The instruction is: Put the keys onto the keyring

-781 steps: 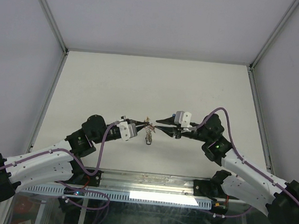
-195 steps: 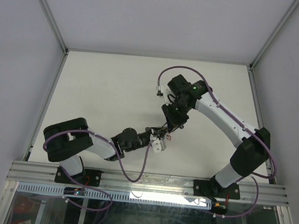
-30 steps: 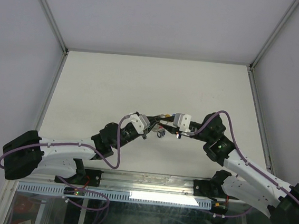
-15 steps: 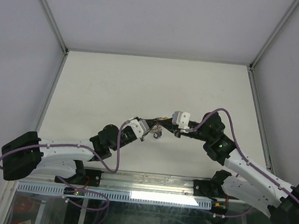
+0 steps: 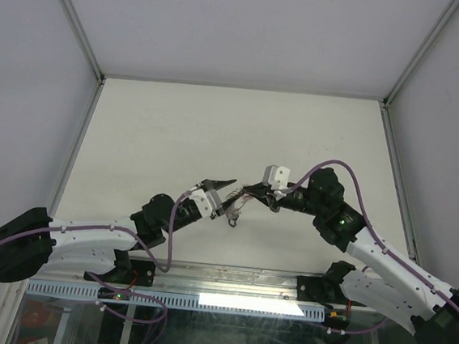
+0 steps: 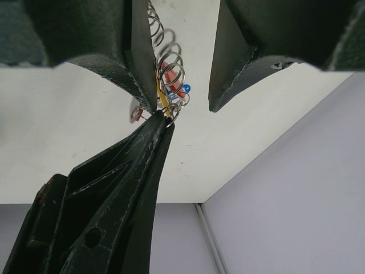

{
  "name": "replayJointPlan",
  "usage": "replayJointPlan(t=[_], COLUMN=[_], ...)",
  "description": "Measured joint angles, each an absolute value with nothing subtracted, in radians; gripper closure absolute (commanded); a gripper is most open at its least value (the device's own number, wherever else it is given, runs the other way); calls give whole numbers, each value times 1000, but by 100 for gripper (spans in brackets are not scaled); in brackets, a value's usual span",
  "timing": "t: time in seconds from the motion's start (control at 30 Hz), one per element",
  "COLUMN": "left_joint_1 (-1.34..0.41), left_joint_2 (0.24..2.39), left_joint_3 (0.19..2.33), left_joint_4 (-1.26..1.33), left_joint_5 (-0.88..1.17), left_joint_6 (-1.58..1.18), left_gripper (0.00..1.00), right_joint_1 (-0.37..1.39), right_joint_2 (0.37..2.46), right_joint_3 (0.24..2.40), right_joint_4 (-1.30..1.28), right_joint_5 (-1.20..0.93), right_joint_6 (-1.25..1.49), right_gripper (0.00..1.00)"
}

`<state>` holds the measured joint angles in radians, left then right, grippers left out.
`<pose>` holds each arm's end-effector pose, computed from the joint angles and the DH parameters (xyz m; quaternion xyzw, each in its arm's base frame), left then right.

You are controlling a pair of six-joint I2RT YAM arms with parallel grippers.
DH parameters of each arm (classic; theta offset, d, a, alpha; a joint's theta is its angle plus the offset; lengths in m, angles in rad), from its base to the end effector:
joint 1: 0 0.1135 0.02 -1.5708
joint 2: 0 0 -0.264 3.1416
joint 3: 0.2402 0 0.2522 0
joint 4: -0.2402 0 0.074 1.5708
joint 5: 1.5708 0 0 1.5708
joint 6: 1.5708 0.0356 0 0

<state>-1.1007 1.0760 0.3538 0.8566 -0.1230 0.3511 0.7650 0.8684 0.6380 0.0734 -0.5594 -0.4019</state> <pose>0.1065 -0.1999 0.2436 0.4014 0.5219 -0.2375 0.7142 0.1345 0.1553 0.3012 -0.5523 0.5112 0.3192 0.5761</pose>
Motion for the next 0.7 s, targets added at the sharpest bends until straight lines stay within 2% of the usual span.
replayJointPlan(t=[0.17, 0.47, 0.57, 0.7], left_joint_1=[-1101, -1100, -1099, -1099], left_joint_2=[999, 921, 924, 947], left_joint_3=[348, 297, 266, 264], left_joint_4=[793, 741, 743, 728], left_joint_5=[-57, 38, 33, 24], left_joint_6=[351, 318, 274, 191], left_gripper=[70, 69, 75, 70], right_joint_1=[764, 764, 764, 764], right_joint_2=[862, 866, 874, 881], right_joint_3=[663, 740, 764, 783], right_joint_4=[-44, -297, -361, -427], right_joint_5=[-595, -672, -677, -678], right_joint_6=[-448, -548, -571, -591], right_gripper=[100, 100, 100, 100])
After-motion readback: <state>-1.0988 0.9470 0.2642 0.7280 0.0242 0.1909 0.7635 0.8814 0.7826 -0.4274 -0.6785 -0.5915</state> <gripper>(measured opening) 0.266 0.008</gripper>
